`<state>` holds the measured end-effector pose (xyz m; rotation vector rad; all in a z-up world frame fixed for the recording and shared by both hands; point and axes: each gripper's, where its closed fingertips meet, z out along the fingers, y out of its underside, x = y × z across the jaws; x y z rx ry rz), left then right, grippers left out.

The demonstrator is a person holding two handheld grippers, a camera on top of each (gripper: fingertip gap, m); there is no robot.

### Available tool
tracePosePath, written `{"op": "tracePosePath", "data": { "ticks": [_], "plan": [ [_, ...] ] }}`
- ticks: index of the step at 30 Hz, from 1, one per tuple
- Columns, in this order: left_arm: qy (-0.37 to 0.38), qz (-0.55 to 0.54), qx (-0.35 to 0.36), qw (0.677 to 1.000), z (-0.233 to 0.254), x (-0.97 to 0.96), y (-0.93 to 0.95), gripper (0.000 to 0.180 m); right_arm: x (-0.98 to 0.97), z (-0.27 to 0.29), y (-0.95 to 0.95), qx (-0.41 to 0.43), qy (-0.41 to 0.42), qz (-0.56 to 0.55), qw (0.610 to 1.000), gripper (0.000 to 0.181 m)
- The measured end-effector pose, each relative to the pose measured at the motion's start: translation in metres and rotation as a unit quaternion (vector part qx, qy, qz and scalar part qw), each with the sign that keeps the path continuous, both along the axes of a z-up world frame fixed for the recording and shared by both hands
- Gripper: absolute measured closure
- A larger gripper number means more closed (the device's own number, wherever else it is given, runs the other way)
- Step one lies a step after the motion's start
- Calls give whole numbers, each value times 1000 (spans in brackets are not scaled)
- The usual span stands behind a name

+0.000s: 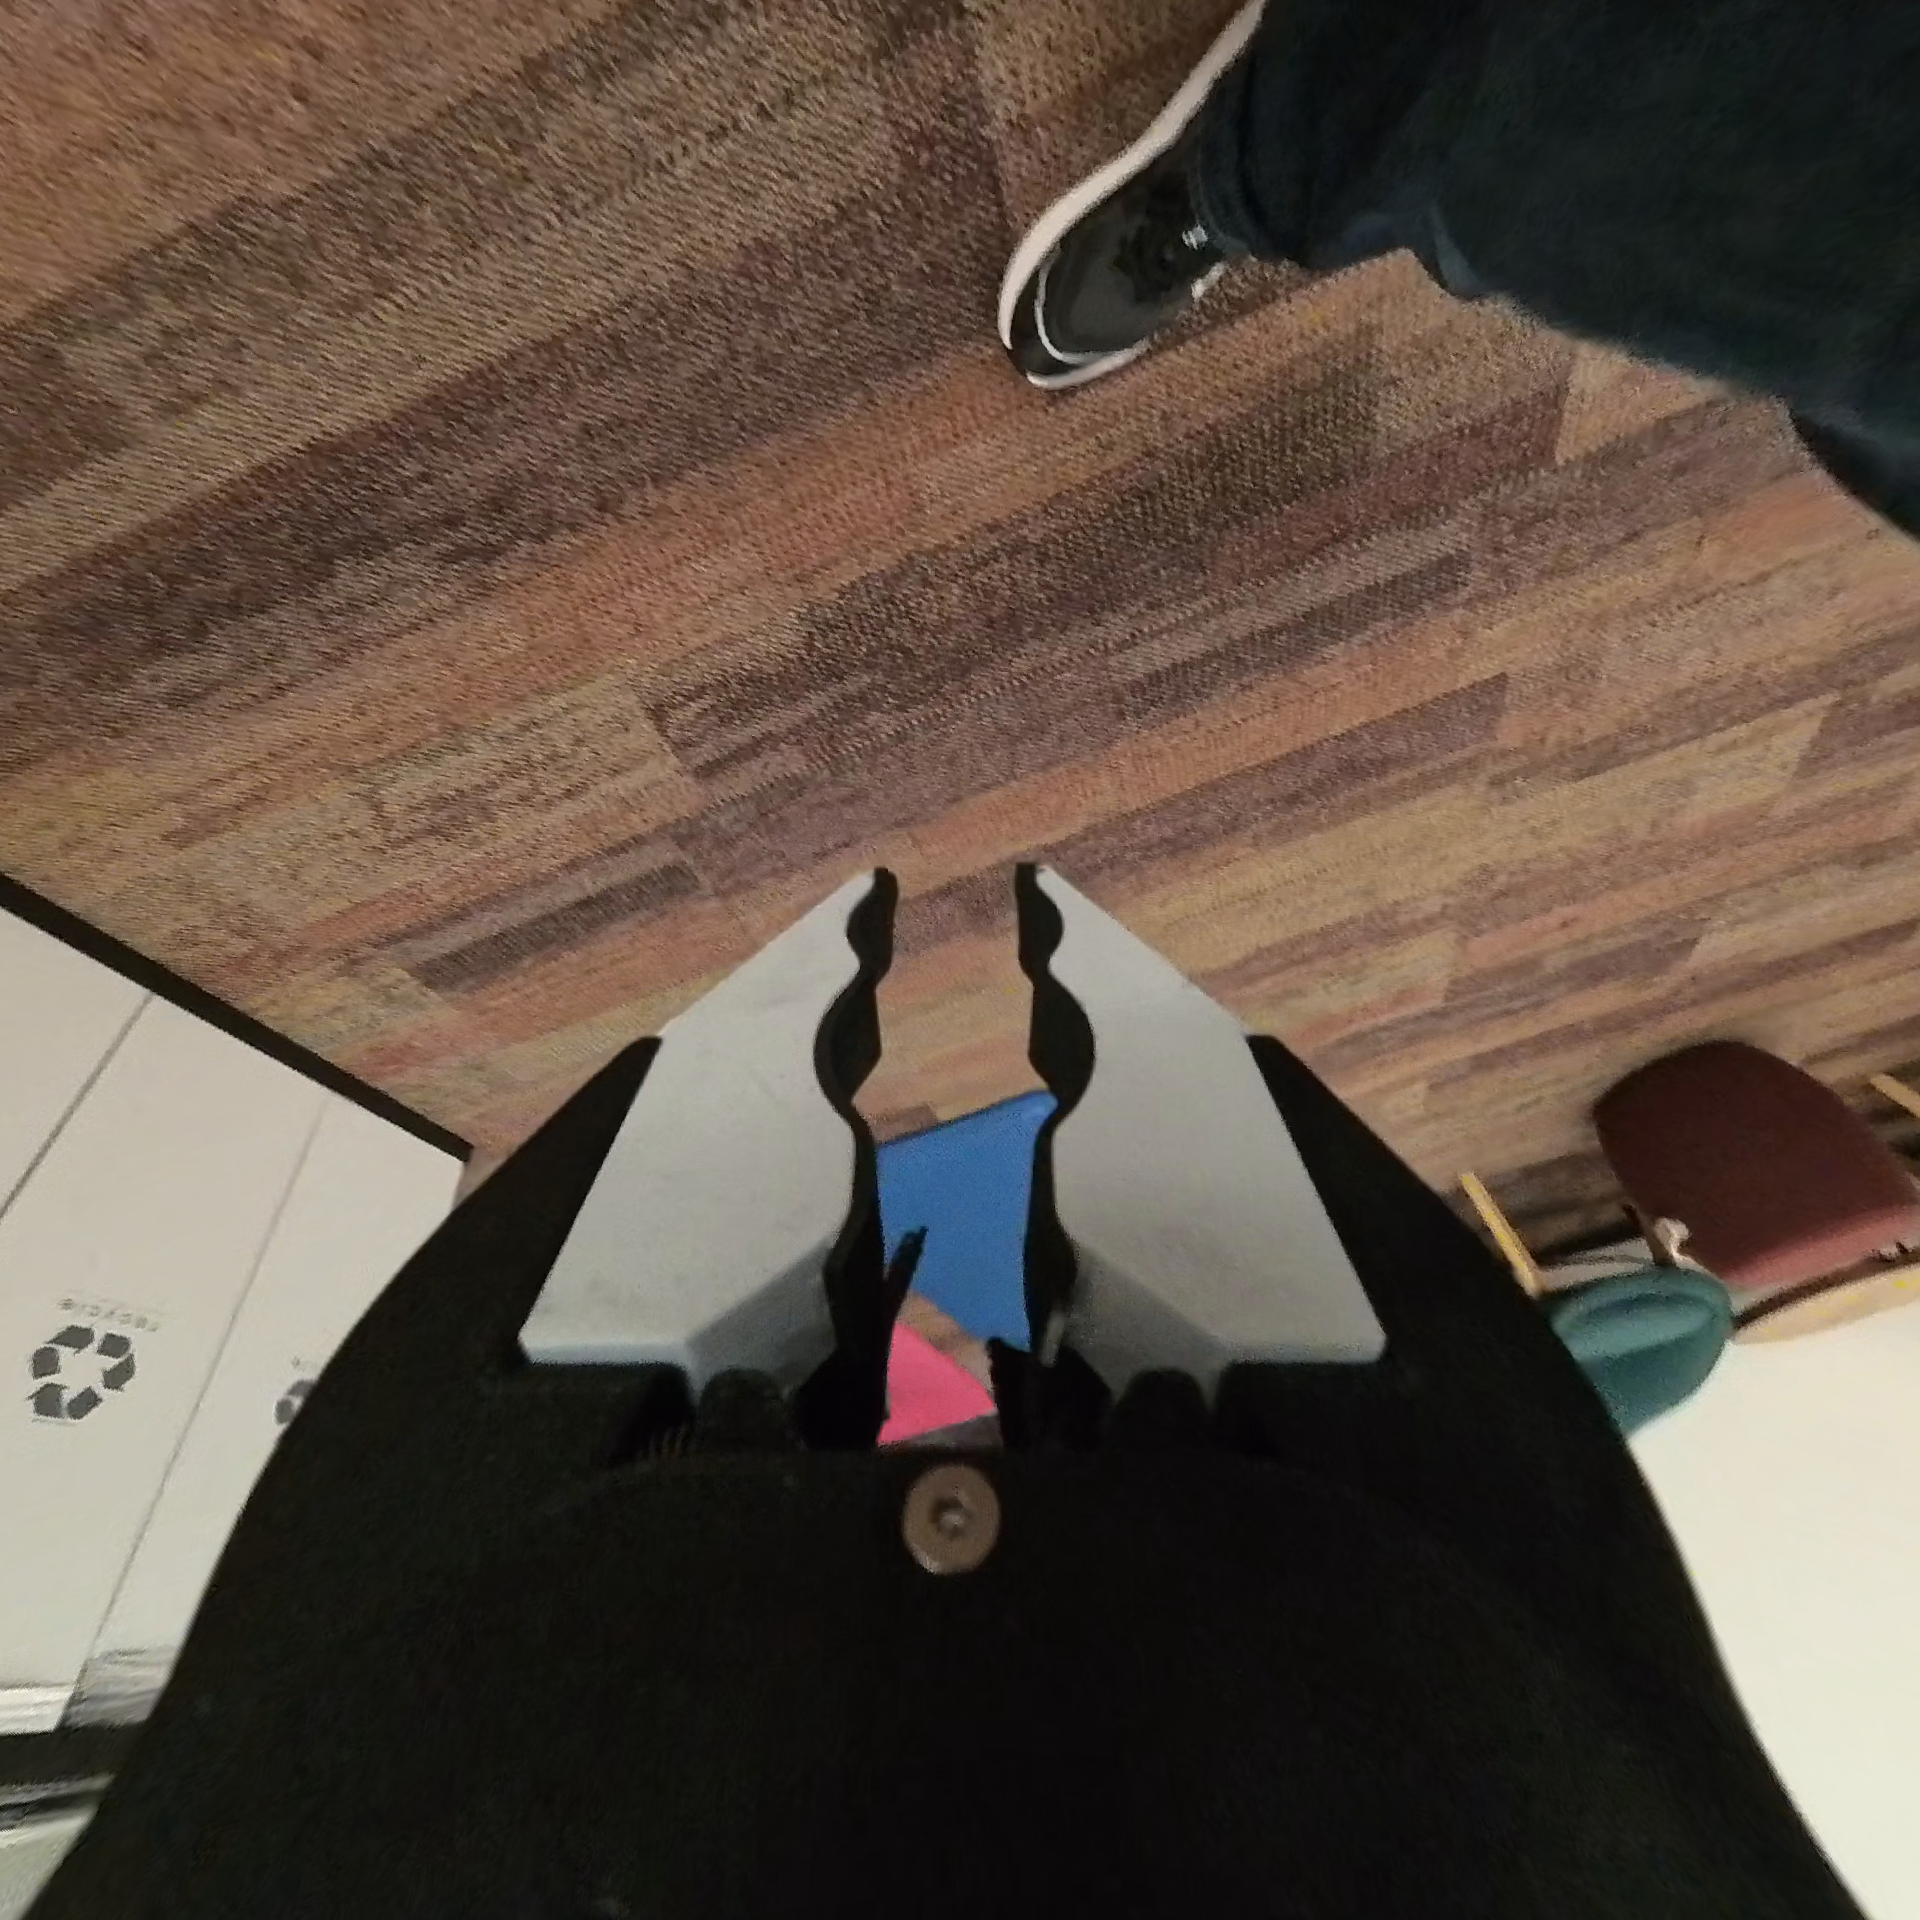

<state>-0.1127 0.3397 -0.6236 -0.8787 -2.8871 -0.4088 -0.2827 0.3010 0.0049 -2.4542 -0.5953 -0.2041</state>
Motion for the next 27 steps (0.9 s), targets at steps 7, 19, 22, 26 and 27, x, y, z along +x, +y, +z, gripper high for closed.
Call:
{"op": "tracePosePath", "data": {
  "ticks": [7, 19, 22, 26, 27],
  "plan": [
    [-1, -35, 32, 999, -8, -4, 13, 158, 27, -35, 17, -36, 68, -29, 997, 164],
    [-64, -63, 6, 996, 31, 74, -36, 159, 115, -168, 19, -200, 61, -115, 971, 164],
    [-88, -49, -1, 995, 46, 102, -42, 159, 142, -208, 22, -186, 124, -154, 963, 166],
    [-107, -36, -2, 994, 65, 129, -49, 159, 181, -259, 16, -172, 173, -221, 944, 166],
    [-107, -31, -3, 994, 69, 132, -51, 159, 195, -271, 10, -179, 161, -243, 940, 166]
  ]
}}
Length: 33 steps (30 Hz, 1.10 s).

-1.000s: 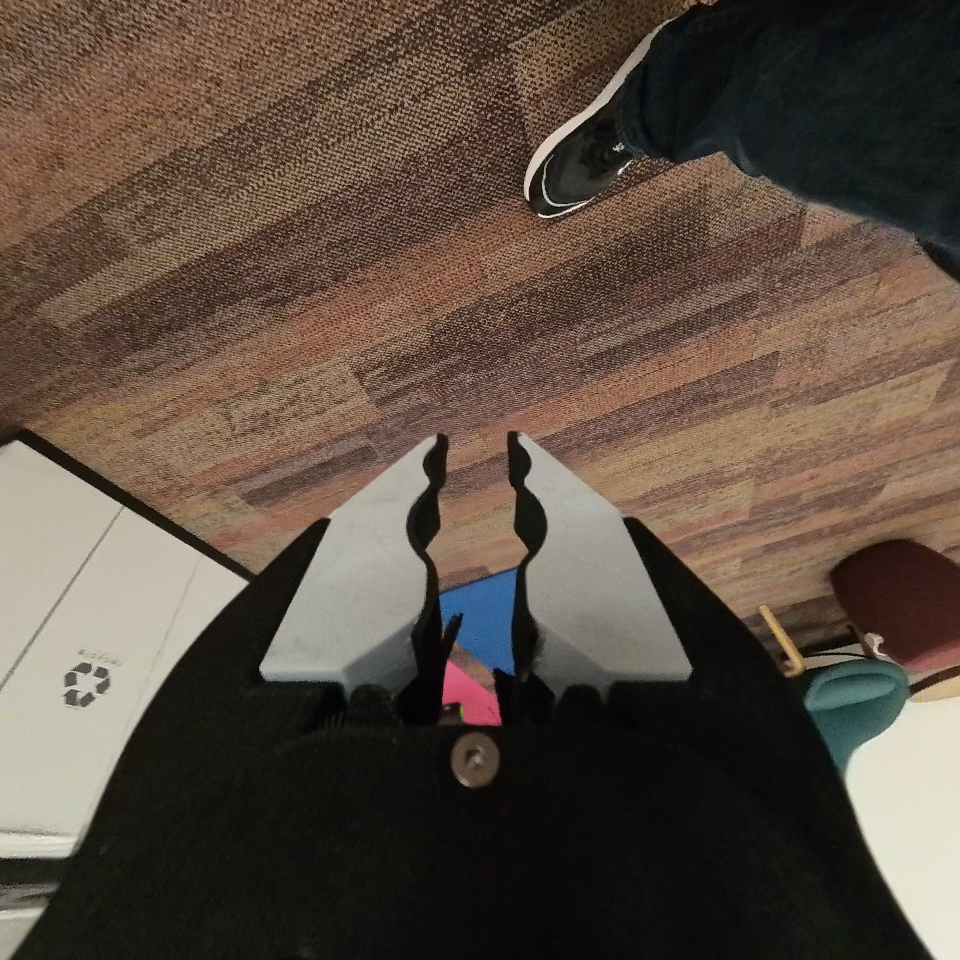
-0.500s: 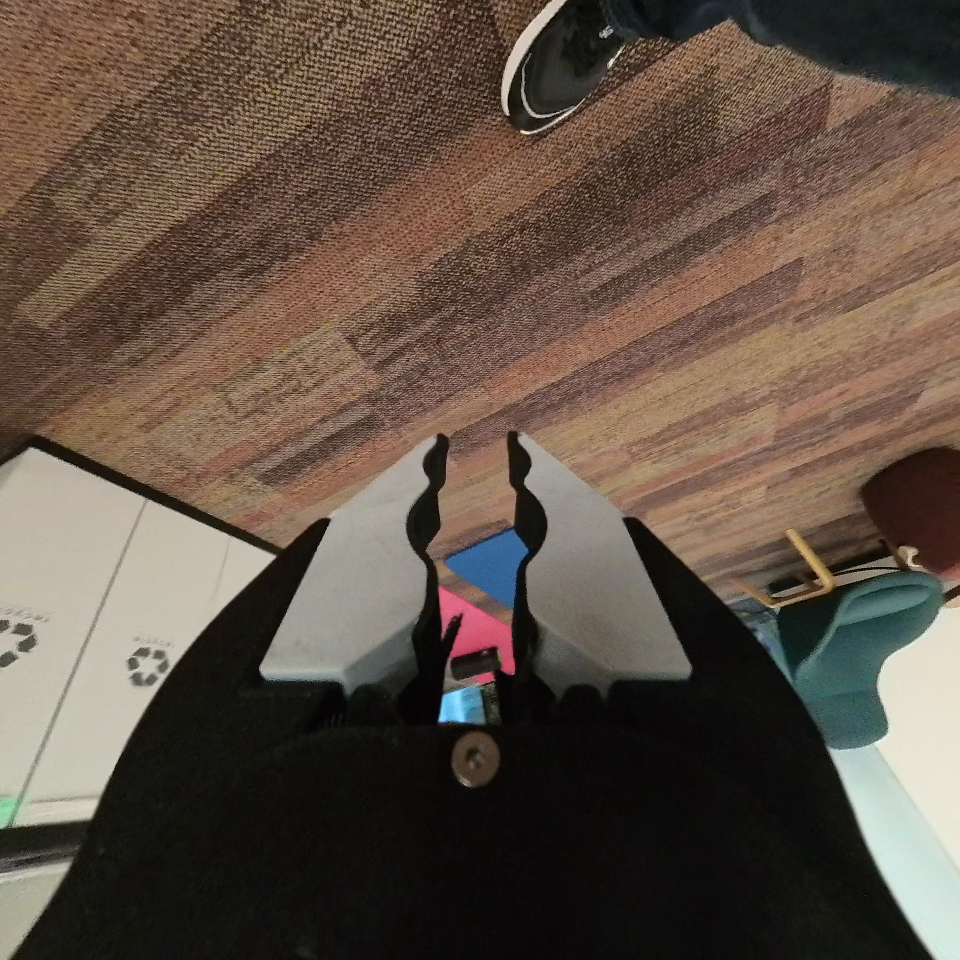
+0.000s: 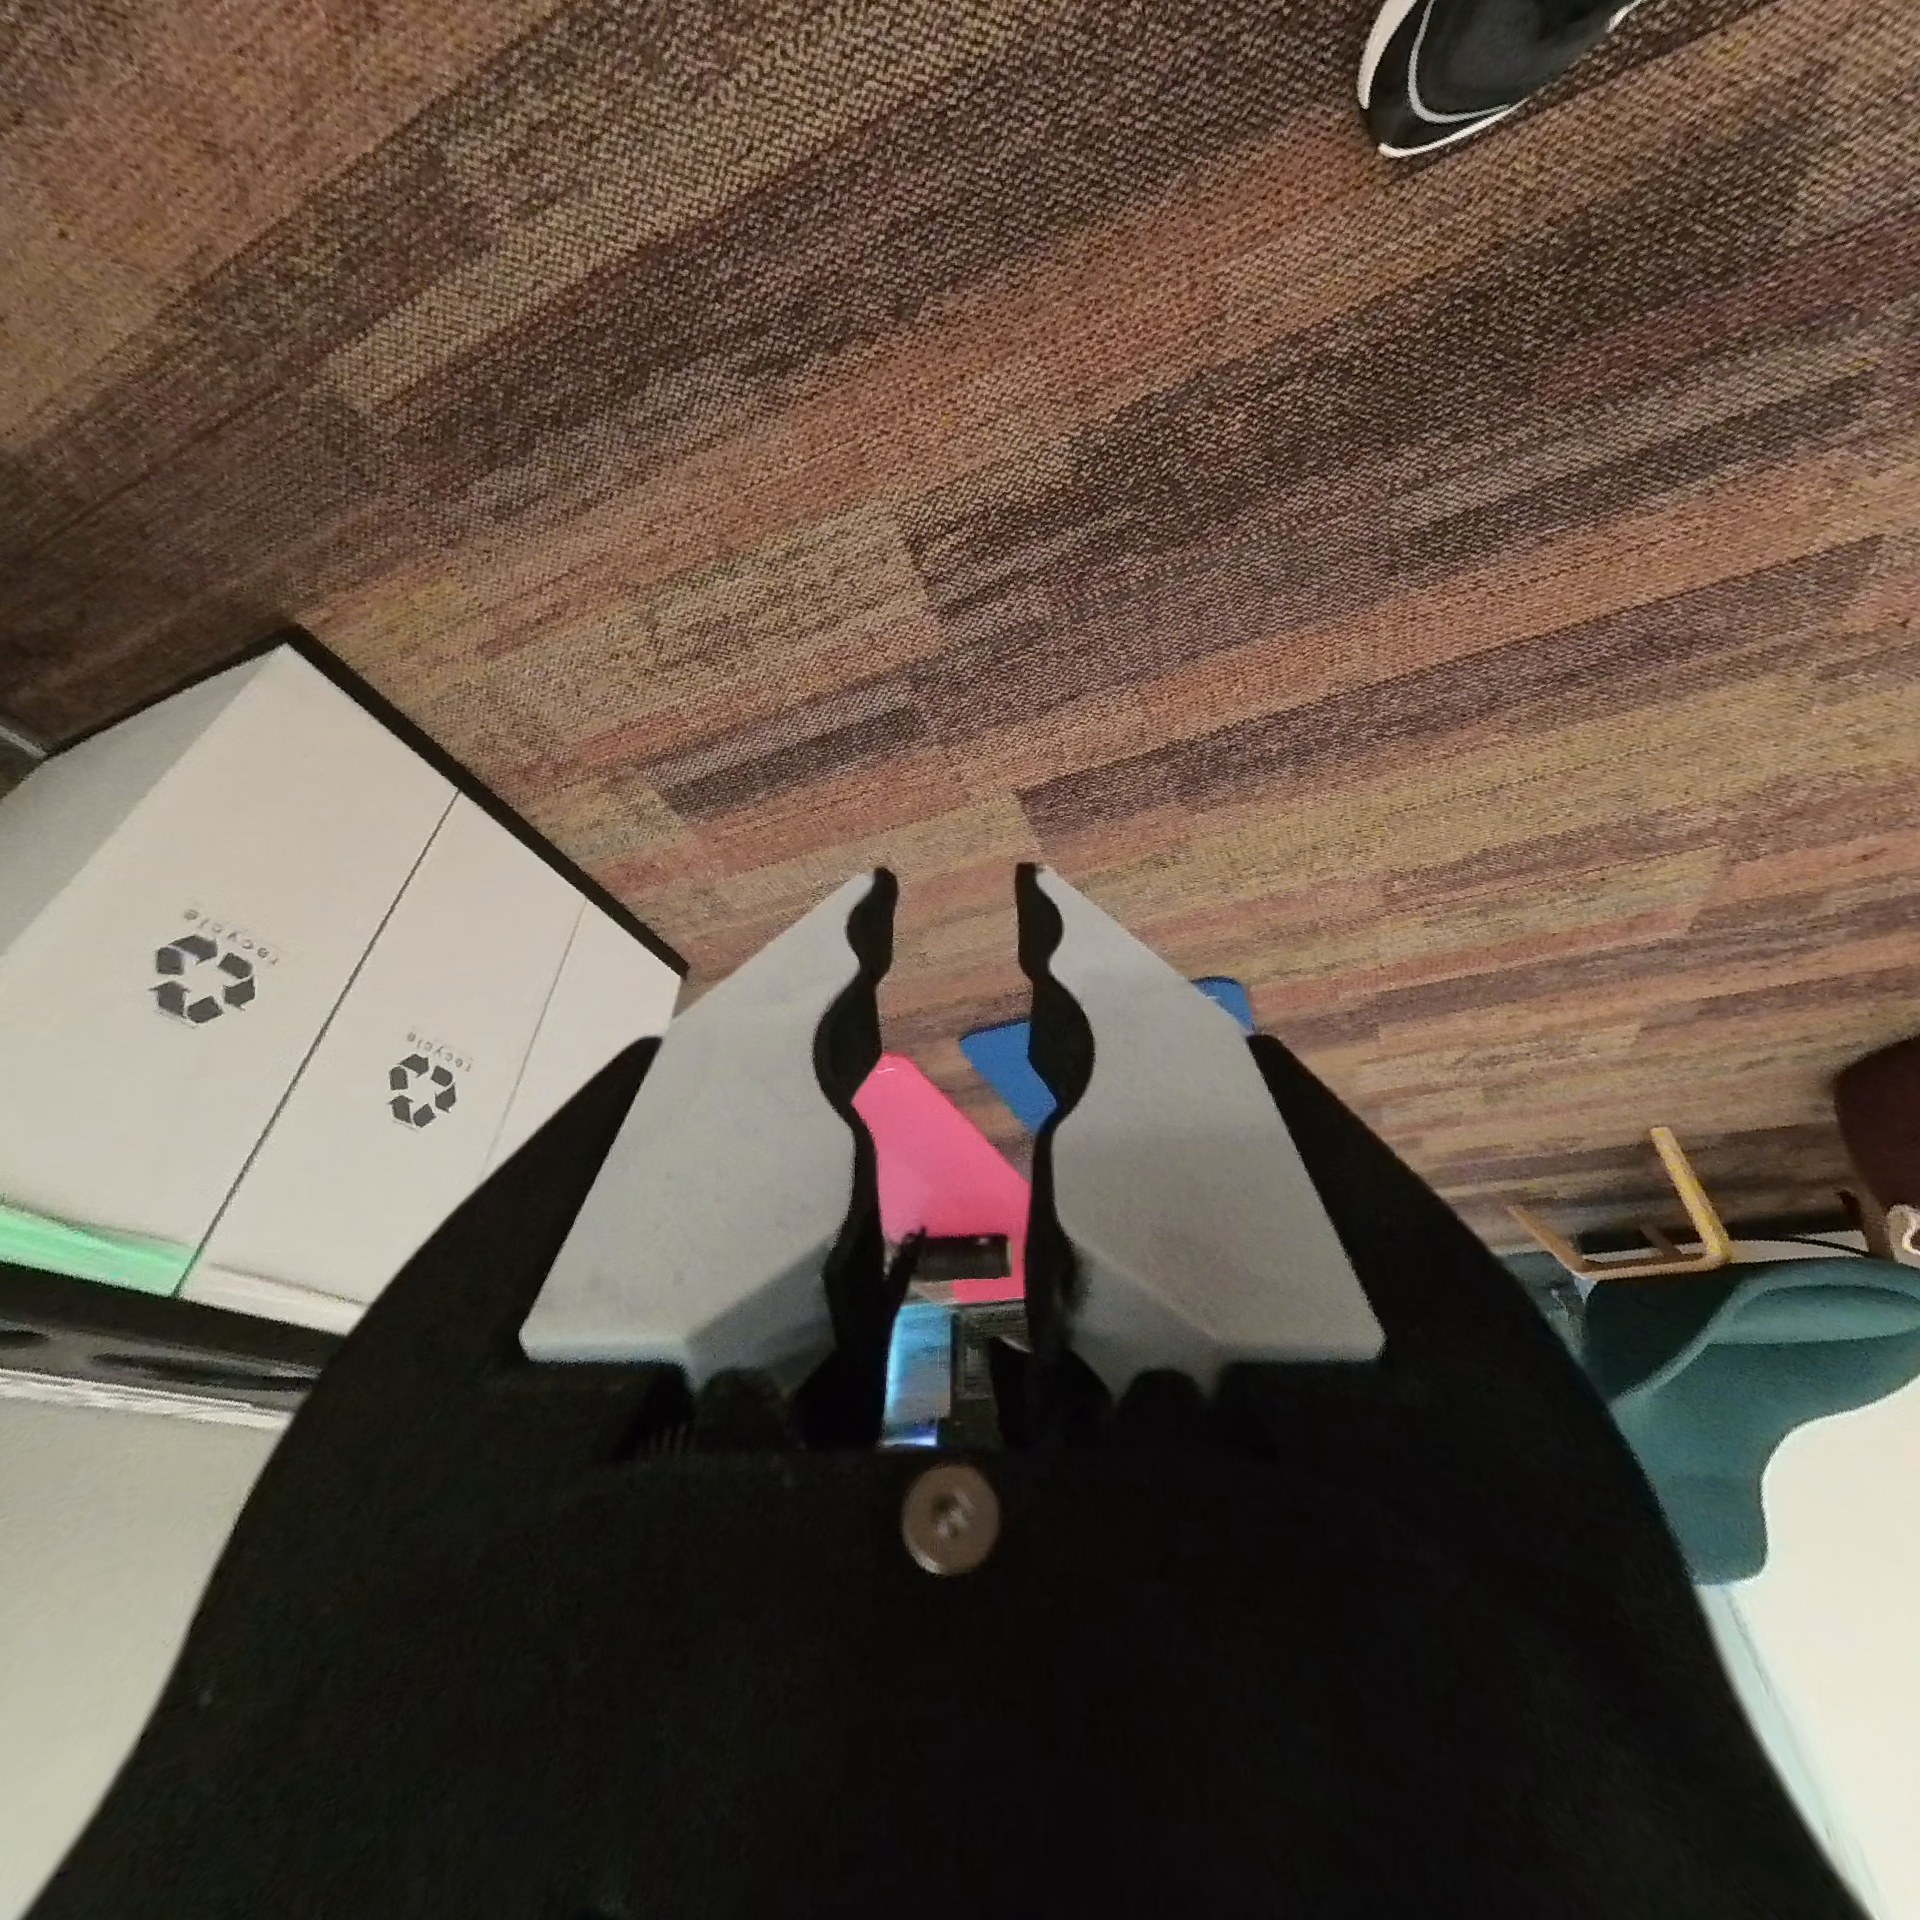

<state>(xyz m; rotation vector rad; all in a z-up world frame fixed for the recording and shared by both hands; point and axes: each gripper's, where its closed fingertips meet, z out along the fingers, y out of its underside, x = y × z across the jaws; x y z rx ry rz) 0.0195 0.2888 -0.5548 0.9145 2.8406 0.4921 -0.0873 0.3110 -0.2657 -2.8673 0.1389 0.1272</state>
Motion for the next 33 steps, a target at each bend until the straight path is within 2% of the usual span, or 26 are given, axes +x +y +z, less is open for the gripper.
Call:
{"op": "tracePosePath", "data": {
  "ticks": [1, 4, 9, 11, 13, 21, 24, 33],
  "plan": [
    [-3, 1, -5, 1000, 3, 4, -4, 159, 10, -10, -6, -13, -5, -14, 1000, 165],
    [-13, -17, -8, 1000, 11, 12, -12, 159, -1, 0, 0, 37, 55, -25, 998, 164],
    [-6, 2, -22, 1000, 17, 23, -22, 159, -77, 97, 34, 126, 47, 95, 986, 164],
    [-7, 15, -30, 999, 21, 31, -24, 159, -93, 118, 39, 134, 11, 117, 984, 165],
    [-9, 29, -40, 999, 28, 38, -26, 159, -81, 111, 35, 116, -23, 97, 988, 165],
    [-2, 171, -132, 976, 55, 72, -48, 159, 2, 26, 22, 149, 60, -61, 985, 167],
    [-11, 214, -150, 965, 62, 88, -43, 159, 14, 15, 17, 148, 52, -78, 985, 167],
    [-22, 252, -178, 951, 85, 114, -40, 159, -117, 139, 40, 251, -12, 82, 964, 166]
  ]
}}
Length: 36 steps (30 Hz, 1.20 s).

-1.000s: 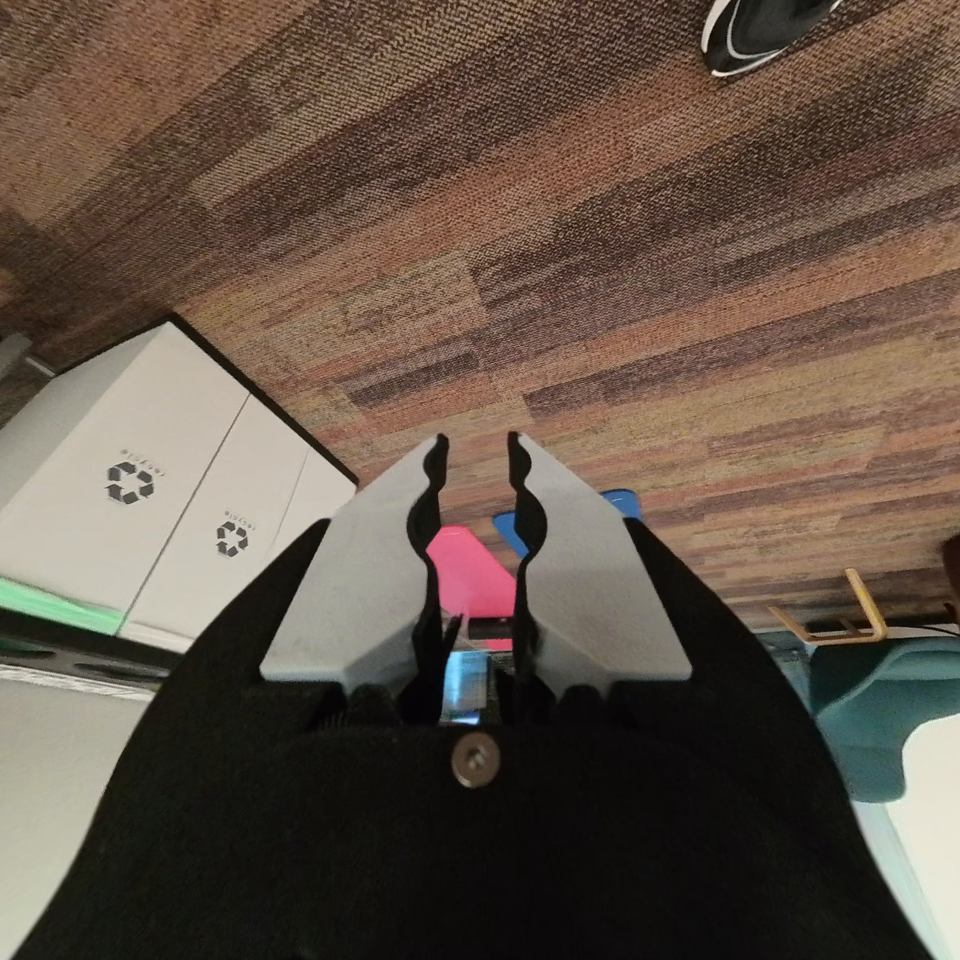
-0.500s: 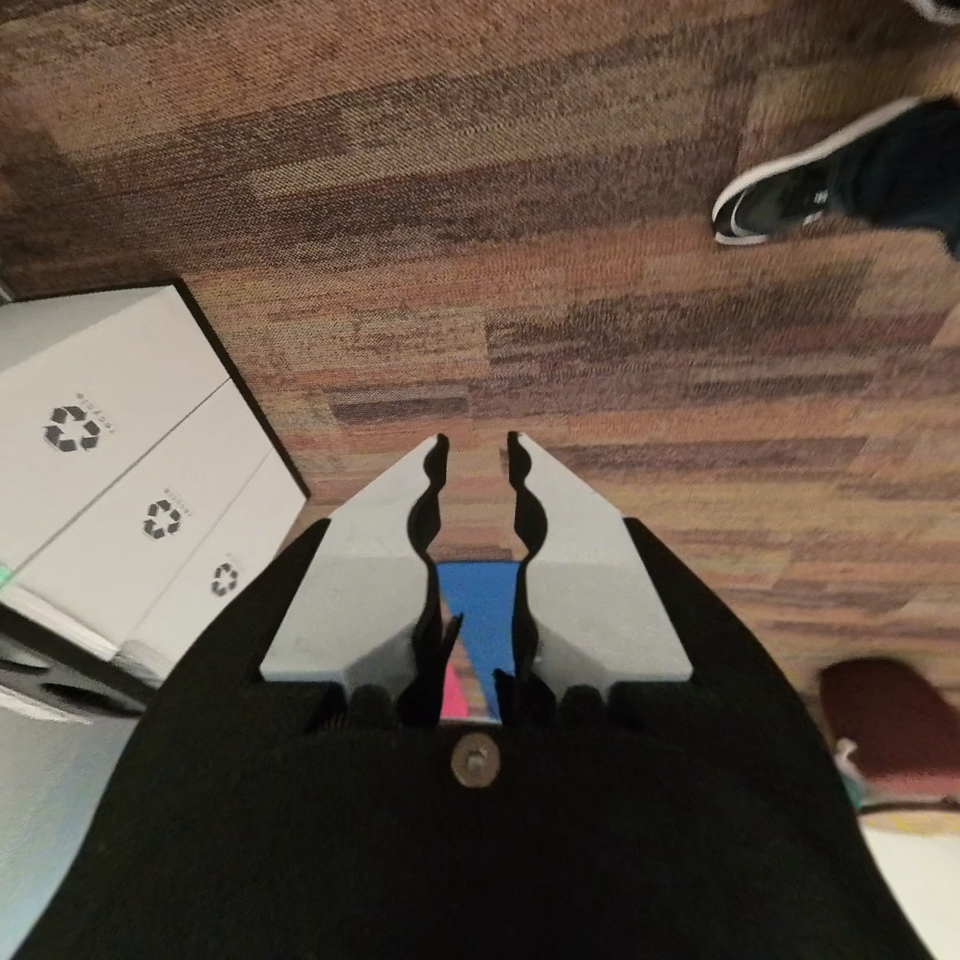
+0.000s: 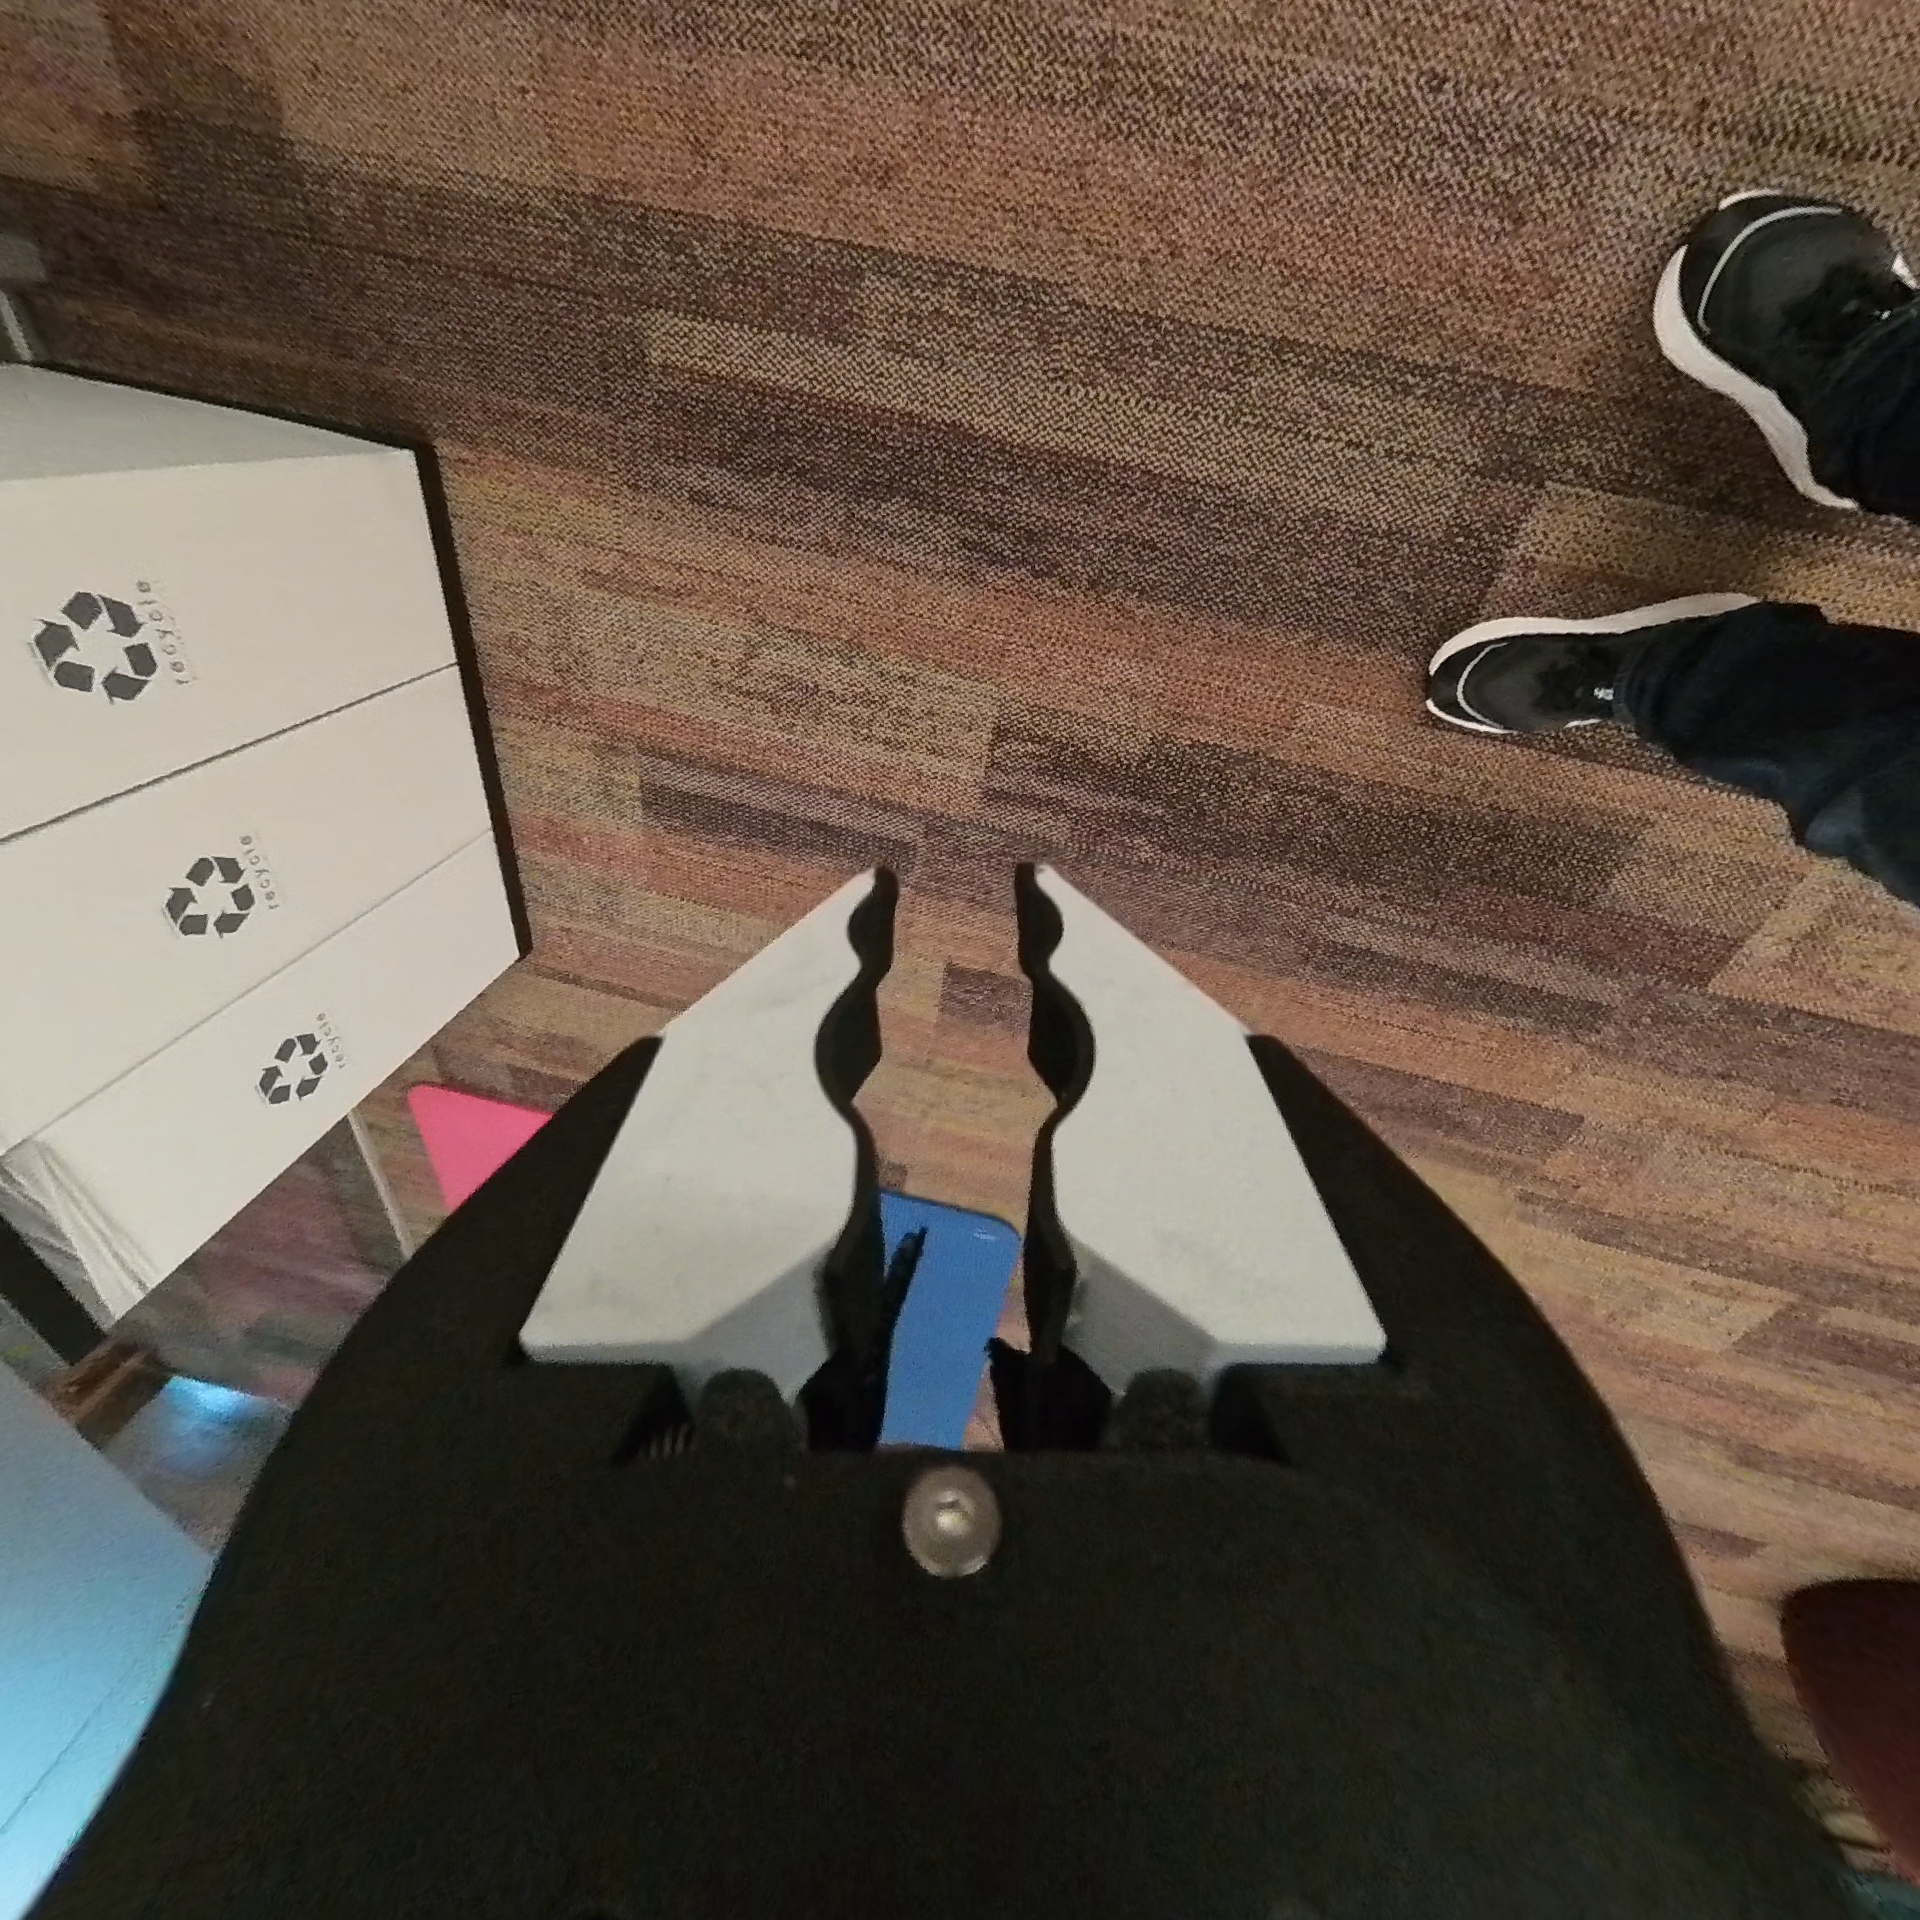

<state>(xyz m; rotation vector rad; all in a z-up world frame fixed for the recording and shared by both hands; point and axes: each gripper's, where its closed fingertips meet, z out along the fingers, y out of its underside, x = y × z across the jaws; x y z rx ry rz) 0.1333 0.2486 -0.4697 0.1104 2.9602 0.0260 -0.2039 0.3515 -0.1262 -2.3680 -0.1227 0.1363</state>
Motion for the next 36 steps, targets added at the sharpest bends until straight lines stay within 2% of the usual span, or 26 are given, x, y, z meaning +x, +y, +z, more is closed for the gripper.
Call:
{"op": "tracePosePath", "data": {
  "ticks": [3, 9, 11, 13, 16, 21, 29, 31, 36],
  "plan": [
    [-4, 17, -1, 1000, 5, 7, 3, 159, 19, -9, -6, -21, -51, -47, 997, 165],
    [6, 79, -54, 995, 17, 11, -23, 159, 110, -95, -20, -26, 37, -174, 984, 167],
    [16, 88, -54, 995, 16, 7, -29, 158, 148, -130, -41, -64, 24, -222, 973, 167],
    [23, 82, -44, 995, 13, 1, -31, 158, 162, -149, -49, -64, 68, -242, 966, 167],
    [32, 97, -59, 993, 14, 4, -35, 158, 133, -122, -32, -10, 72, -197, 978, 167],
    [57, 176, -125, 975, 30, 28, -29, 158, 49, -45, 4, 71, -17, -101, 992, 167],
    [59, 327, -267, 905, 96, 104, 6, 158, -1, 13, 6, 177, -32, -51, 982, 167],
    [57, 363, -298, 881, 113, 121, 17, 158, 13, 14, 10, 189, -44, -75, 978, 167],
    [54, 439, -380, 812, 149, 153, 38, 158, 66, -11, 19, 188, 14, -141, 972, 168]
  ]
}}
